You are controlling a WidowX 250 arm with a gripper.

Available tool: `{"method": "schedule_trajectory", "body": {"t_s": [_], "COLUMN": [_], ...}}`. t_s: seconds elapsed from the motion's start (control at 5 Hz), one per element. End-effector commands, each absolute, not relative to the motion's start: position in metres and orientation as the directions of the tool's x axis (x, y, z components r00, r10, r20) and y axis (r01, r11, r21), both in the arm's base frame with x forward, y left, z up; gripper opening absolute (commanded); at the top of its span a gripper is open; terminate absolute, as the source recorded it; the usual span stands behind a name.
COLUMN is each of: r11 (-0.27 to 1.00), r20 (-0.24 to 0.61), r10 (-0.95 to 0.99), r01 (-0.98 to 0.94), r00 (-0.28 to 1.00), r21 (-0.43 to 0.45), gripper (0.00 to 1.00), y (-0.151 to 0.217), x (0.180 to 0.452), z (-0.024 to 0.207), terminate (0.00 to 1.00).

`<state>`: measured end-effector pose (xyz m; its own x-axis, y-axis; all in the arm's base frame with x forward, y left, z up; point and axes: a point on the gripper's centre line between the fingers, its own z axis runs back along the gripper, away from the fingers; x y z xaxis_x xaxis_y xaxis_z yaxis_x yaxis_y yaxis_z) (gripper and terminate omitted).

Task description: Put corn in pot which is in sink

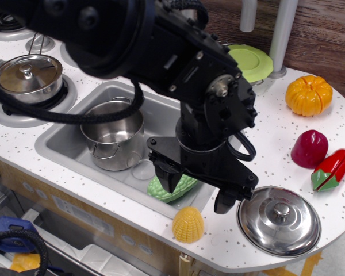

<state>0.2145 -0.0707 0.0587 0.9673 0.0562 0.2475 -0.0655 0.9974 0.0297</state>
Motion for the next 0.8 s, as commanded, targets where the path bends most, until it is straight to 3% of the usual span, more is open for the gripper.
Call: {"method": "schedule_trajectory", "body": {"t_s": [0.0, 0.6], "r11": [0.997, 0.998], "r20": [0.247, 0.313], "r10": [0.056, 0.069], "r01": [-0.066, -0.068], "r00": [0.967, 0.947], "r21": [0.030, -0.016], "gripper": [1.00, 1.00], "y": [-0.071, -0.054], "x": [0.215, 0.212], "z": [0.059, 0.025], "terminate": [0.00, 0.00]}}
